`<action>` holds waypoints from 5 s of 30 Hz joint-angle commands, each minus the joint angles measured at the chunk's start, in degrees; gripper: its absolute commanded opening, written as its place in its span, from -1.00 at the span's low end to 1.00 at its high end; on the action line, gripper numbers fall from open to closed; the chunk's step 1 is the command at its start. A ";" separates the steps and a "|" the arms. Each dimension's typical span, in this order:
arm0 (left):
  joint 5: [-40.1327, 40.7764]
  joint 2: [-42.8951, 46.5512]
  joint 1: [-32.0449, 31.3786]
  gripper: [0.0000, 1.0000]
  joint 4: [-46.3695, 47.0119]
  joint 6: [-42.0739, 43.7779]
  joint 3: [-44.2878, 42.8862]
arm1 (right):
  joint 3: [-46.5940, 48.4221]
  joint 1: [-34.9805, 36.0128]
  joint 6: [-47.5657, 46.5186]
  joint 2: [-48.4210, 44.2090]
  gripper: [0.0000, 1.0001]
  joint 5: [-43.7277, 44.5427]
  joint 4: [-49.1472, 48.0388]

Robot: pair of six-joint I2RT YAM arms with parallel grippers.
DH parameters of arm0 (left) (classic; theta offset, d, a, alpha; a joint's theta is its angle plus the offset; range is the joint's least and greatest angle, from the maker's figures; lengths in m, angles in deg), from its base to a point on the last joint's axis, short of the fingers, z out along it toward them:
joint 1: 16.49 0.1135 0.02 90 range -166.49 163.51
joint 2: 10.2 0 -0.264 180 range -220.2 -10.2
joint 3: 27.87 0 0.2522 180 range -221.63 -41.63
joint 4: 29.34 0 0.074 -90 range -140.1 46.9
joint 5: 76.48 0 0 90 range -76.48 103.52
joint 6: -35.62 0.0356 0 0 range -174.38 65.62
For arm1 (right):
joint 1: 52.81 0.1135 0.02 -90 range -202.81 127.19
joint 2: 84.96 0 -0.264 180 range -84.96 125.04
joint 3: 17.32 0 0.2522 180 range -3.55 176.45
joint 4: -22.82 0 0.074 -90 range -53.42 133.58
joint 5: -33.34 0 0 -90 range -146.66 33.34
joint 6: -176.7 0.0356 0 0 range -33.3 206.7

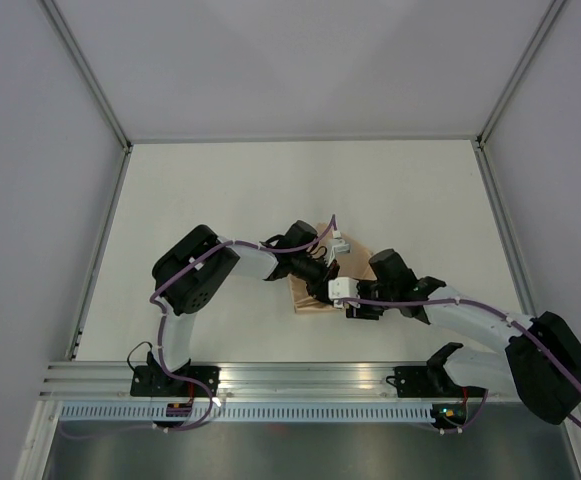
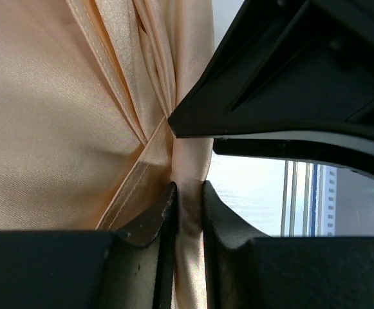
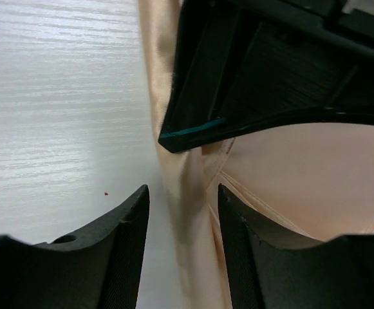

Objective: Fold the napkin, place the utensils inside, and roll it up
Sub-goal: Roll the napkin at the center of the board.

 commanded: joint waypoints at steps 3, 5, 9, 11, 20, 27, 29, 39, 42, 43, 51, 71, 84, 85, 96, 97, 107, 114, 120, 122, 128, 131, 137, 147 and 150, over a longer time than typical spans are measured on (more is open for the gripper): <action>5.56 -4.49 -0.27 -0.95 -6.30 0.70 3.32 | -1.83 2.59 -0.26 1.88 0.03 4.14 -4.98; 5.56 -4.32 -0.27 -0.95 -6.30 0.88 3.32 | -1.65 2.77 -0.26 3.36 -0.06 5.02 -5.60; 5.21 -3.88 -0.19 -0.95 -6.30 1.32 3.41 | -1.56 2.94 -0.78 5.31 -0.24 5.55 -6.22; 5.21 -3.35 -0.19 -0.95 -6.30 1.49 3.50 | -1.21 2.94 -1.05 5.92 -0.38 5.64 -6.31; 11.79 4.28 1.31 -0.25 -0.59 -2.20 5.61 | 4.05 2.86 -3.86 9.08 -0.91 0.81 6.32; 26.88 10.87 2.71 -0.14 0.90 -5.18 6.13 | 10.21 2.86 -6.06 13.83 -0.98 -2.00 16.62; 32.77 12.72 3.76 -0.12 2.39 -6.85 7.62 | 11.70 2.86 -6.41 15.06 -0.99 -3.06 18.03; 49.67 24.76 11.06 0.05 5.03 -14.24 12.11 | 15.66 2.86 -6.94 20.15 -0.99 -4.64 21.11; 54.31 30.64 12.20 0.06 8.79 -14.85 15.53 | 17.85 2.86 -7.73 23.76 -0.99 -4.82 22.86; 56.17 32.58 12.47 0.07 10.12 -15.12 16.67 | 18.56 2.86 -8.08 25.85 -0.99 -5.08 23.48; 65.24 58.92 12.65 0.11 19.97 -8.54 27.84 | 27.87 1.10 -10.45 38.07 -0.99 -7.10 30.60; 60.41 48.37 -16.52 0.14 3.46 30.93 18.18 | 48.62 -2.68 -11.77 57.95 -0.99 -8.07 46.60; 59.26 28.47 -27.87 0.16 0.20 29.88 16.77 | 51.79 -3.03 -10.28 61.91 -0.99 -7.37 48.09; 59.00 27.77 -27.96 0.15 0.20 29.97 16.51 | 51.87 -2.95 -10.19 62.00 -0.99 -7.37 48.09; 61.81 20.83 -27.96 0.17 5.21 30.94 16.77 | 52.58 -3.30 -9.31 62.79 -0.99 -7.28 48.09; 62.16 20.47 -27.96 0.16 5.91 31.11 16.77 | 52.66 -3.30 -9.22 62.79 -0.99 -7.28 48.09; 61.20 15.99 -27.96 0.05 8.20 30.67 16.51 | 53.19 -3.47 -8.78 63.23 -0.99 -7.37 48.27; 59.53 13.97 -27.96 -0.78 7.15 28.65 16.33 | 53.28 -3.65 -8.35 63.05 -0.99 -7.89 48.18; 54.17 13.08 -27.09 -0.95 5.82 25.93 16.68 | 54.77 -4.35 -7.02 59.37 -0.34 -11.40 48.53; 51.79 13.26 -25.86 -0.95 5.30 24.26 16.77 | 55.82 -5.49 -6.94 56.65 -0.13 -13.94 50.20; 43.19 13.70 -22.17 -0.95 6.96 20.31 18.44 | 61.10 -12.07 -4.13 48.92 -0.01 -20.81 52.14; 40.55 13.70 -20.67 -0.95 8.63 17.76 19.49 | 60.58 -16.81 0.86 44.09 0.01 -23.62 47.23; 35.72 13.08 -18.65 -0.95 11.36 10.73 21.25 | 53.12 -25.69 6.50 33.55 0.04 -26.61 34.49; 30.08 11.68 -14.95 -0.95 19.18 -3.15 26.87 | 33.54 -28.96 -3.06 15.87 0.11 -26.18 29.03; 27.63 11.24 -13.55 -0.95 20.24 -5.79 27.41 | 27.38 -28.26 -7.37 9.81 0.19 -24.26 27.27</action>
